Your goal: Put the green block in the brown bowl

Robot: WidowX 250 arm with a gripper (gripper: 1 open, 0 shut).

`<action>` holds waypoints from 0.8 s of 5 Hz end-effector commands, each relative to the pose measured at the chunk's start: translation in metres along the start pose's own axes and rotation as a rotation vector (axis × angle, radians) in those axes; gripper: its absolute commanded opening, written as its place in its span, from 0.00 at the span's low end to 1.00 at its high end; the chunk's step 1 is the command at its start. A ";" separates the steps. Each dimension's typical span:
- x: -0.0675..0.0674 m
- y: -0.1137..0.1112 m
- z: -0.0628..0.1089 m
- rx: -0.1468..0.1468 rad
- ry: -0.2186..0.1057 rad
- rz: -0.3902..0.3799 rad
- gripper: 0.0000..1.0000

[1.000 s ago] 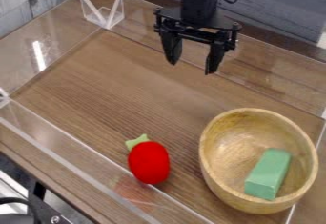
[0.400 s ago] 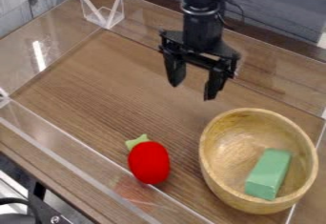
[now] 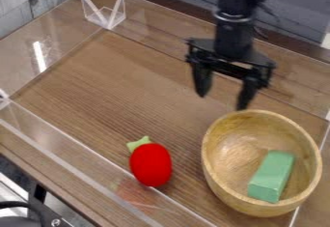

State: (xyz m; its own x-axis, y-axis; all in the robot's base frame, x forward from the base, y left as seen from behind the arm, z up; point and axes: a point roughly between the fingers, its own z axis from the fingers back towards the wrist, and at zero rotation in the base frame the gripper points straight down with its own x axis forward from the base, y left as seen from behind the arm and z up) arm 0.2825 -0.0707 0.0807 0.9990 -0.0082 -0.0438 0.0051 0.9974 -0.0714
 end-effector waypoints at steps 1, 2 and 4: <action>-0.009 -0.054 0.013 -0.024 -0.050 -0.119 1.00; -0.023 -0.085 0.009 -0.029 -0.056 -0.180 0.00; -0.037 -0.084 0.000 -0.030 -0.069 -0.217 1.00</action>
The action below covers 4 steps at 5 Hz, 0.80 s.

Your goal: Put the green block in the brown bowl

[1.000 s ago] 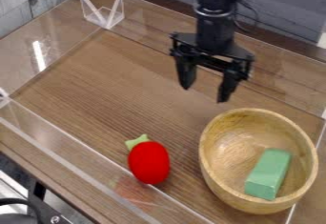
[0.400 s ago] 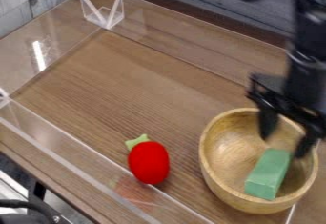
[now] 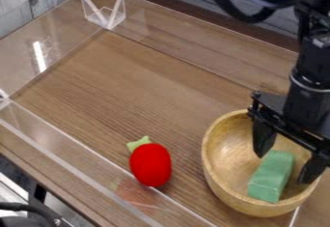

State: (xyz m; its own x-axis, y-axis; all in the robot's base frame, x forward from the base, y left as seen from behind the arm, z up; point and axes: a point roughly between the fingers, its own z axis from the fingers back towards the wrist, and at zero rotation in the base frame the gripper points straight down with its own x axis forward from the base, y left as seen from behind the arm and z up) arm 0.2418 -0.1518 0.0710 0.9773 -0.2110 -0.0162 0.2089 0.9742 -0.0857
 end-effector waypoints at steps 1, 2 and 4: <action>-0.008 -0.006 0.011 -0.014 -0.068 0.042 1.00; -0.017 -0.008 0.008 -0.012 -0.078 0.084 1.00; -0.020 -0.008 0.000 -0.010 -0.095 0.009 1.00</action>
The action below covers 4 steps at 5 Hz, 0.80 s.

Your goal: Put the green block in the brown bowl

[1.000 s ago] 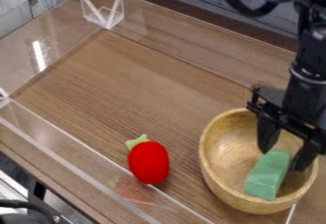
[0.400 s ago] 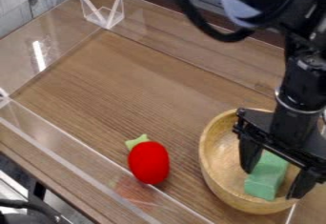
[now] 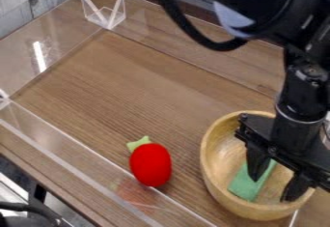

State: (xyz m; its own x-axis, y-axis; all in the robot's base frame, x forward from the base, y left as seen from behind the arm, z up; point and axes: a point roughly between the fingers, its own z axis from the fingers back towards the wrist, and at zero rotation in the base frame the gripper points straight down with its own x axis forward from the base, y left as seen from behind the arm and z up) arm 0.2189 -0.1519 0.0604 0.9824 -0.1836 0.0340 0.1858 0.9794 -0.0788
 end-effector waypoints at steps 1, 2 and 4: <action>-0.001 -0.002 0.010 -0.029 -0.047 -0.048 1.00; -0.001 0.000 0.009 -0.038 -0.061 -0.086 1.00; 0.014 -0.003 0.001 -0.040 -0.085 -0.097 1.00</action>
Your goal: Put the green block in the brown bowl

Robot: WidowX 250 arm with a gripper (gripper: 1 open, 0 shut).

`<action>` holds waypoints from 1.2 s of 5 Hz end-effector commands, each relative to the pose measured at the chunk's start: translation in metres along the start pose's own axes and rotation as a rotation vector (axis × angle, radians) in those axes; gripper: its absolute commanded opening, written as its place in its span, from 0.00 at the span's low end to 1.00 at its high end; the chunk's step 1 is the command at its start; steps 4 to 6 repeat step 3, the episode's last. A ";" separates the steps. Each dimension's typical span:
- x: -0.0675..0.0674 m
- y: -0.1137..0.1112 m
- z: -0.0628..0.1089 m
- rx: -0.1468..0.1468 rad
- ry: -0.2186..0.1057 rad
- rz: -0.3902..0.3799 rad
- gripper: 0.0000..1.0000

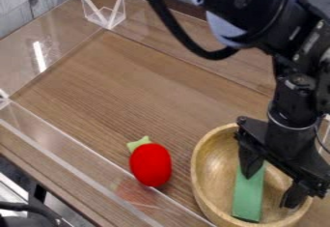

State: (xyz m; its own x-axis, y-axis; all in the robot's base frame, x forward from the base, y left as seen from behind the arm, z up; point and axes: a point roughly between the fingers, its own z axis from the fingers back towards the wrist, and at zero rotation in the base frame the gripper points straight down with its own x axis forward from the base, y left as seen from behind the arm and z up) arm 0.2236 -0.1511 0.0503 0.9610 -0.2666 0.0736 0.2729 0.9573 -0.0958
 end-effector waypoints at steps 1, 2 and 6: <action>0.016 -0.005 0.006 -0.023 -0.063 -0.045 1.00; 0.019 -0.004 0.004 -0.026 -0.070 -0.078 1.00; 0.021 -0.004 0.001 -0.029 -0.074 -0.110 1.00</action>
